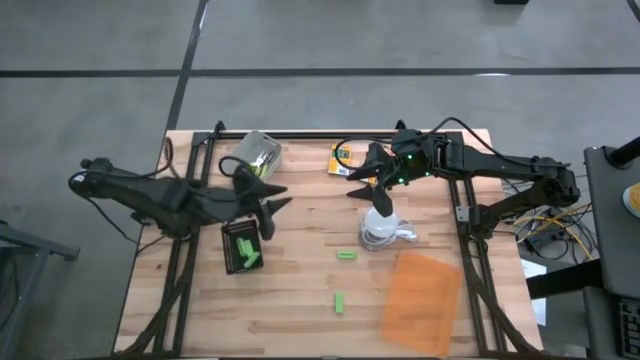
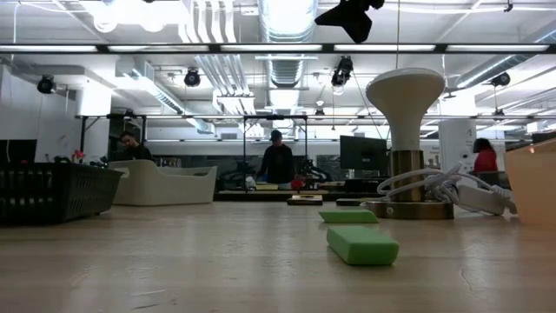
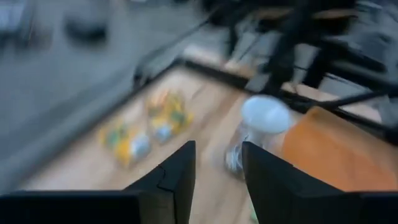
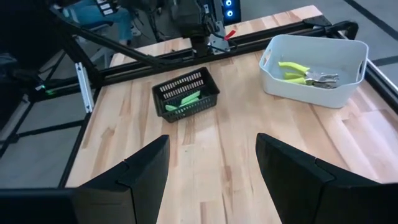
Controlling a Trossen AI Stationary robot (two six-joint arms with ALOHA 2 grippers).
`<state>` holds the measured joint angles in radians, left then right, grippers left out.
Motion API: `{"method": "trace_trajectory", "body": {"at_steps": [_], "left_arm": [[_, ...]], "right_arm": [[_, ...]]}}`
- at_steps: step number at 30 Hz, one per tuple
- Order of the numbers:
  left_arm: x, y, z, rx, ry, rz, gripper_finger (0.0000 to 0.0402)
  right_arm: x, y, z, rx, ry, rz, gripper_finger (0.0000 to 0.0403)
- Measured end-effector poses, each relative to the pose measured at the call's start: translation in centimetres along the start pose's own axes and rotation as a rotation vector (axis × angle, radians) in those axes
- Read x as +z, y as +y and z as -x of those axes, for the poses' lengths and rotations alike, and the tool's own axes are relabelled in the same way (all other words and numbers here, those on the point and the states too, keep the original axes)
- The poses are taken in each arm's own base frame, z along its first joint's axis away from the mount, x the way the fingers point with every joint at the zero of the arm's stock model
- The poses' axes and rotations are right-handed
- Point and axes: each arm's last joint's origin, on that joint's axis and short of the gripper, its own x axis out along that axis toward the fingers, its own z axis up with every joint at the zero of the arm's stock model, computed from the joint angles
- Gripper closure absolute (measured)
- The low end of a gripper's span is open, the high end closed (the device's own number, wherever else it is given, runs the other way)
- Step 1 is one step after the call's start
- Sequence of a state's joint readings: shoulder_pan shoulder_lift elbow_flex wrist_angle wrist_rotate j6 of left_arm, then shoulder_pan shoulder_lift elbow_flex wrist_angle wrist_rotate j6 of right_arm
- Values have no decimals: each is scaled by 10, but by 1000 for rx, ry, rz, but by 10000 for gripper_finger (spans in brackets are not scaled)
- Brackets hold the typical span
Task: Pick & Place School Supplies
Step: Adjust the lamp on the table
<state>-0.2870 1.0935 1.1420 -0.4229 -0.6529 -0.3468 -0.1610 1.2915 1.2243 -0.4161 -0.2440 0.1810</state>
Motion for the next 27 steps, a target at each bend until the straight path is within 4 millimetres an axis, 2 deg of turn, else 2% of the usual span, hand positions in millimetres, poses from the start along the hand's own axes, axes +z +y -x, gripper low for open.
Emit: {"method": "trace_trajectory", "body": {"at_steps": [3, 6, 13, 19, 27], "left_arm": [[6, -3, 0, -16, -56, -187, 275], [6, -2, 0, -7, -56, -263, 277], [6, 0, 0, 15, -58, -313, 278], [7, 1, 1, 27, -60, -338, 278], [5, 4, 3, 60, -42, -336, 278]], "right_arm": [[-1, 4, -1, 11, 9, 9, 170], [-5, 9, -5, 26, 40, 35, 170], [-15, 24, -14, 67, 108, 108, 170], [-24, 32, -37, 74, 164, 75, 170], [-51, 36, -69, 61, 354, 99, 170]]}}
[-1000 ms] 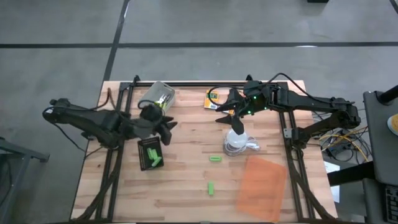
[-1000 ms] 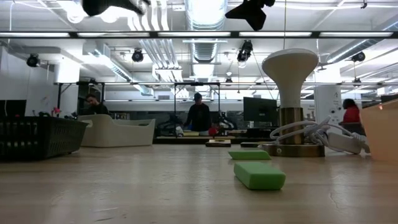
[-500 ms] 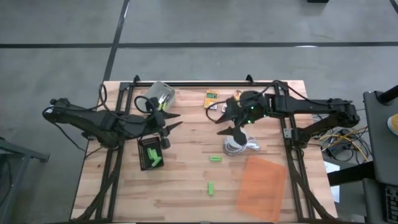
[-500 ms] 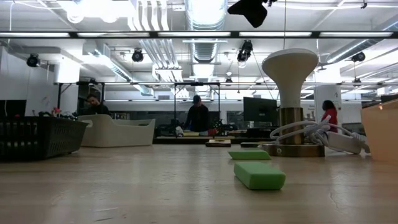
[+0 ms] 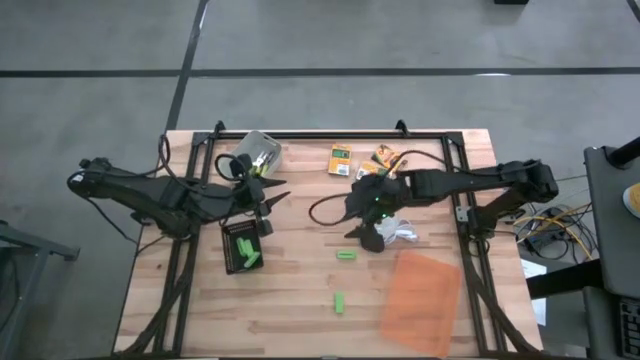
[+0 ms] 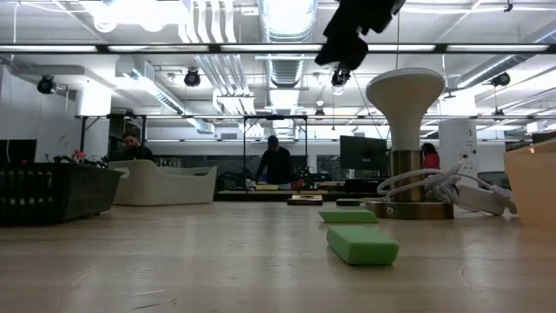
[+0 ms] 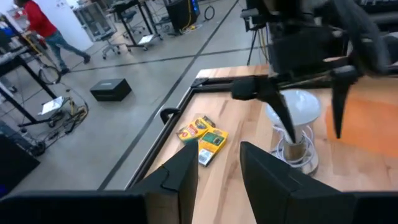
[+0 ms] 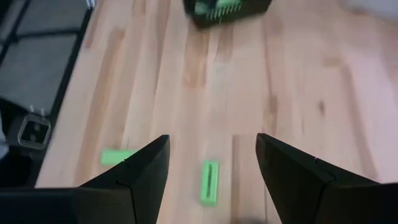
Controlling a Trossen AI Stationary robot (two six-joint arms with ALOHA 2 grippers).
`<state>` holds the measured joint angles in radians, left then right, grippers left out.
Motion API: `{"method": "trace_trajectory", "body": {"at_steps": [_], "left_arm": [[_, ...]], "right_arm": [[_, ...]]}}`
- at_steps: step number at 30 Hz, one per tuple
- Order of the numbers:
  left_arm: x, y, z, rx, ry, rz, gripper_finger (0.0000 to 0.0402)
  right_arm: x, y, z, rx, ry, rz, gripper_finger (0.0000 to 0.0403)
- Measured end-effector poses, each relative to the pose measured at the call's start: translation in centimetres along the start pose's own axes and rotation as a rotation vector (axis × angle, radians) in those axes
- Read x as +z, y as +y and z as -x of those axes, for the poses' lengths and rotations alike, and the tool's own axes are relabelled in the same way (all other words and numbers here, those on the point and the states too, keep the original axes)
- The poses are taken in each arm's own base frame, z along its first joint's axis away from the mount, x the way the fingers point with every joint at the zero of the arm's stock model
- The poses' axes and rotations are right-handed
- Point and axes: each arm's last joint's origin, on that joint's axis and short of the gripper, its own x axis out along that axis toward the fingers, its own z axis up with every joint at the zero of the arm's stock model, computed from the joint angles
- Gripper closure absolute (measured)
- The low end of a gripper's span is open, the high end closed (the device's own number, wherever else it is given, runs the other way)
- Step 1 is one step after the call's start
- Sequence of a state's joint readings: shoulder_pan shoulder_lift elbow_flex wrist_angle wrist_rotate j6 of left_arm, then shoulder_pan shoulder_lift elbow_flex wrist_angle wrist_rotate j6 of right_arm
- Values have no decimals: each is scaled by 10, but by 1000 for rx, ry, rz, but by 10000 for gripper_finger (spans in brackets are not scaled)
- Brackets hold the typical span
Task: Pick & Place School Supplies
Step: Adjust the lamp on the table
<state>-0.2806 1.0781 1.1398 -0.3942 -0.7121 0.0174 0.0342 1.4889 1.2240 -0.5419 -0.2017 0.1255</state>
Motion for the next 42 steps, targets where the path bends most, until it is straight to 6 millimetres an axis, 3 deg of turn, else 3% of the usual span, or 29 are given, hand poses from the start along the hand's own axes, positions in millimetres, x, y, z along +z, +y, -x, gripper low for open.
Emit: {"method": "trace_trajectory", "body": {"at_steps": [6, 16, 23, 32, 37, 42], "left_arm": [[0, 1, 0, 26, 0, 11, 278], [0, 1, 0, 26, 4, 13, 278], [0, 2, 0, 32, 4, 19, 278], [0, 2, 0, 34, 4, 54, 278], [0, 2, 0, 35, 3, 90, 278], [0, 2, 0, 35, 2, 150, 278]], "right_arm": [[0, 4, -13, 10, 36, 15, 170], [9, 17, -13, 31, 102, 47, 170], [21, 21, 2, 26, 85, -92, 170], [47, 34, 49, 6, 109, -333, 170], [40, 48, 63, -74, 201, -409, 170], [28, 66, 64, -141, 262, -392, 170]]}}
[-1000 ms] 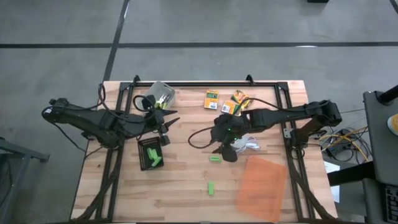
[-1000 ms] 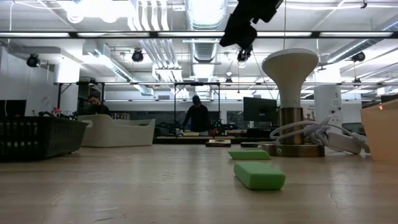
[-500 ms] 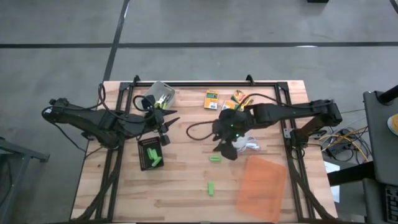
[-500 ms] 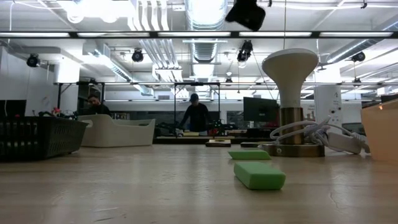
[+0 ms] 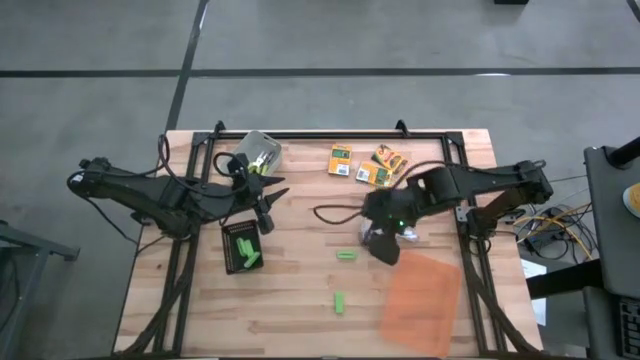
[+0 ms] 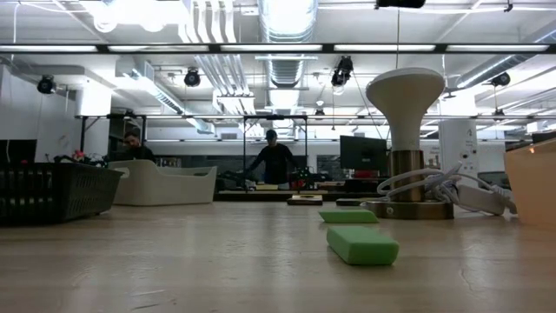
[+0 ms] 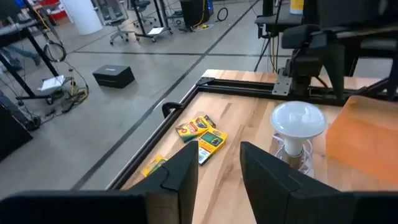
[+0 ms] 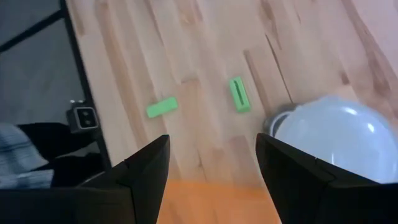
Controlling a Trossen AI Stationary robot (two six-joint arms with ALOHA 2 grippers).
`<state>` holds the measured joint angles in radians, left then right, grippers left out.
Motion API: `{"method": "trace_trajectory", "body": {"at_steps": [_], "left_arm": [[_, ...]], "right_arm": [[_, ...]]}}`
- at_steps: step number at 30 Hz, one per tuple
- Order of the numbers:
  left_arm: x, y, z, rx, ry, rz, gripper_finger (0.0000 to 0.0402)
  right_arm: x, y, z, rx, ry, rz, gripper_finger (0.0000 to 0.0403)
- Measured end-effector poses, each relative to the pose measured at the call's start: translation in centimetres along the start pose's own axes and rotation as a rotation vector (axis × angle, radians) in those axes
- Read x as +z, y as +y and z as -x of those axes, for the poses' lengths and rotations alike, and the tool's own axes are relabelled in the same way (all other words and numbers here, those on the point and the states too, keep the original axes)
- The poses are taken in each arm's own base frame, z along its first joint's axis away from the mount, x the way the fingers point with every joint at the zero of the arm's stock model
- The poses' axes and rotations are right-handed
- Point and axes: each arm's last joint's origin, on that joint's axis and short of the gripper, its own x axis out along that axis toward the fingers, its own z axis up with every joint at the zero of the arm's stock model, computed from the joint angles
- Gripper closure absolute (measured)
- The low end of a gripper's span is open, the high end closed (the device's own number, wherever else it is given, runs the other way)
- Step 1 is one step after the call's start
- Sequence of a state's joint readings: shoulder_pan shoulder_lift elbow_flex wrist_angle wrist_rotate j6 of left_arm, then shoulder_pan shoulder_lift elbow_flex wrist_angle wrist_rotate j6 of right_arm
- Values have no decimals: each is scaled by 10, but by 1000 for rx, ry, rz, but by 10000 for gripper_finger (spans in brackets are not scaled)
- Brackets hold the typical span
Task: Pick & Place School Supplies
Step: Adjust the lamp on the table
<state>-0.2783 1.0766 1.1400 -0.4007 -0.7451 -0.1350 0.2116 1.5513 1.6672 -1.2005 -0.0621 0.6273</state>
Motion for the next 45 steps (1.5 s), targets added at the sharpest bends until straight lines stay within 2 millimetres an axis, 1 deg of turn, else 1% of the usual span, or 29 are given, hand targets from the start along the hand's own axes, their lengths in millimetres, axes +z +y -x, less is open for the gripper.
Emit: {"method": "trace_trajectory", "body": {"at_steps": [3, 7, 10, 12, 16, 19, 22, 25, 29, 34, 39, 45], "left_arm": [[0, 0, 0, 0, 0, 33, 278], [0, 0, 0, -1, 1, 43, 278], [-2, -1, -1, -8, 8, 16, 278], [-6, -1, -2, -8, 17, -27, 278], [-17, -3, -6, -8, 44, -69, 278], [-24, -5, -8, -20, 64, -76, 278], [-31, -7, -10, -62, 85, -80, 278], [-34, -8, -10, -95, 98, -70, 278], [-36, -9, -11, -113, 105, -67, 278], [-35, -9, -10, -121, 104, -62, 278], [-35, -9, -10, -122, 104, -62, 278], [-35, -9, -10, -122, 104, -58, 278]], "right_arm": [[-10, 8, -6, -40, 5, -45, 170], [-22, 17, -18, -125, -38, -218, 170], [-32, 24, -24, -176, -97, -319, 170], [-36, 32, -28, -165, -159, -353, 170], [-40, 53, -40, -74, -331, -383, 170], [-44, 67, -55, -27, -424, -325, 170], [-50, 77, -76, -44, -445, -275, 171], [-59, 83, -100, -122, -438, -222, 176], [-69, 93, -128, -239, -506, -171, 186], [-82, 101, -149, -324, -557, -92, 198], [-89, 102, -168, -389, -518, 30, 208], [-94, 99, -192, -483, -445, 233, 217]]}}
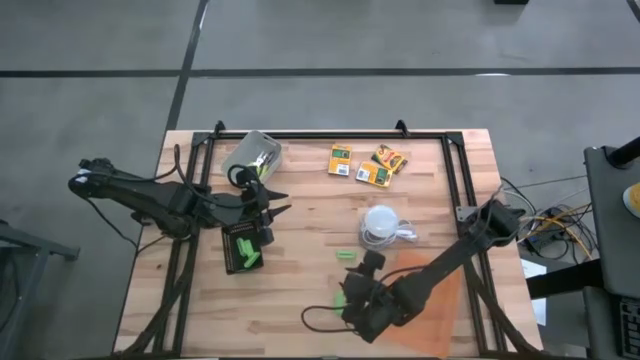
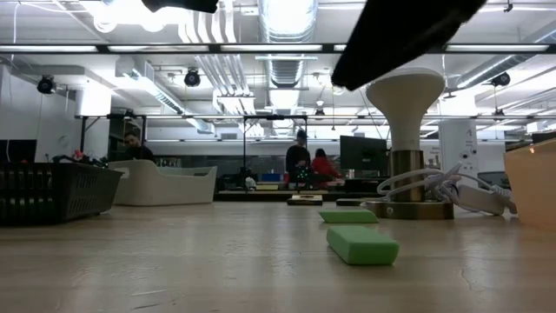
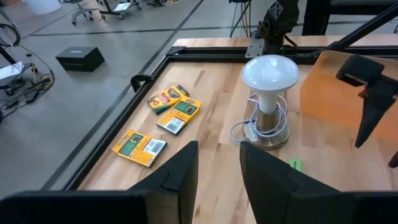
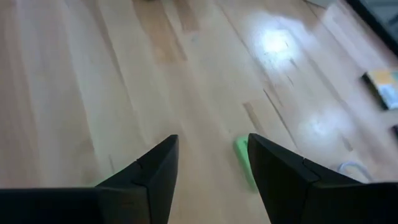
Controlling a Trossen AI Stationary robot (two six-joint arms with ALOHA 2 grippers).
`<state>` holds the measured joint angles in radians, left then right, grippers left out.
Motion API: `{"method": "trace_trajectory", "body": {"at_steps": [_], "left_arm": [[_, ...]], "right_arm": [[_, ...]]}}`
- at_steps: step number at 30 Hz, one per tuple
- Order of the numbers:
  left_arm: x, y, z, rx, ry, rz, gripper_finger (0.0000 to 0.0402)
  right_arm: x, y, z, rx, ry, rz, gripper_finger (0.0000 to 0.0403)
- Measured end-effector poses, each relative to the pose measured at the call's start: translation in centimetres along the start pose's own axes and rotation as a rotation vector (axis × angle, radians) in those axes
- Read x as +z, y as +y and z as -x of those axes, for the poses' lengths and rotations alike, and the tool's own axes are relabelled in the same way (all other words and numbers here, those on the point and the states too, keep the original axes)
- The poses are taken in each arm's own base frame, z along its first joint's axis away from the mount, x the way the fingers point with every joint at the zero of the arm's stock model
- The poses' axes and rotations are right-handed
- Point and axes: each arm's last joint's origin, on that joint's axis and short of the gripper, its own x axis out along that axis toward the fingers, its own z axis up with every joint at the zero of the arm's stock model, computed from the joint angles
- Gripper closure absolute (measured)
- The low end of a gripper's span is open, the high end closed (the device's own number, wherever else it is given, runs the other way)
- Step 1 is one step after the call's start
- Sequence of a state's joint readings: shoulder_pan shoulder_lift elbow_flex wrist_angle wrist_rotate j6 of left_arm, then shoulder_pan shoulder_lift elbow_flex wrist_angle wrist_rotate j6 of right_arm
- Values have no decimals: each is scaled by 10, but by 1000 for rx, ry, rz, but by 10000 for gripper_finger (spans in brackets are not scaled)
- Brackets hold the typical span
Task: Pick & Place School Supplies
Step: Adjust the lamp on the table
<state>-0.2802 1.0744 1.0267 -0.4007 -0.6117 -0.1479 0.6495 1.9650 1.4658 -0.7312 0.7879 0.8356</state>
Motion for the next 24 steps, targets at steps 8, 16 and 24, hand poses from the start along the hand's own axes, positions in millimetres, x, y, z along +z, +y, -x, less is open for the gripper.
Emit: {"method": "trace_trajectory", "body": {"at_steps": [8, 16, 24], "left_arm": [[0, 0, 0, 0, 0, 27, 278], [0, 0, 0, 1, 0, 35, 278], [0, 0, 0, 2, 0, 36, 278]], "right_arm": [[-4, -6, -5, -43, 46, 86, 219], [-4, -17, -17, -62, 109, 54, 225], [3, -16, -7, -44, 108, 115, 224]]}}
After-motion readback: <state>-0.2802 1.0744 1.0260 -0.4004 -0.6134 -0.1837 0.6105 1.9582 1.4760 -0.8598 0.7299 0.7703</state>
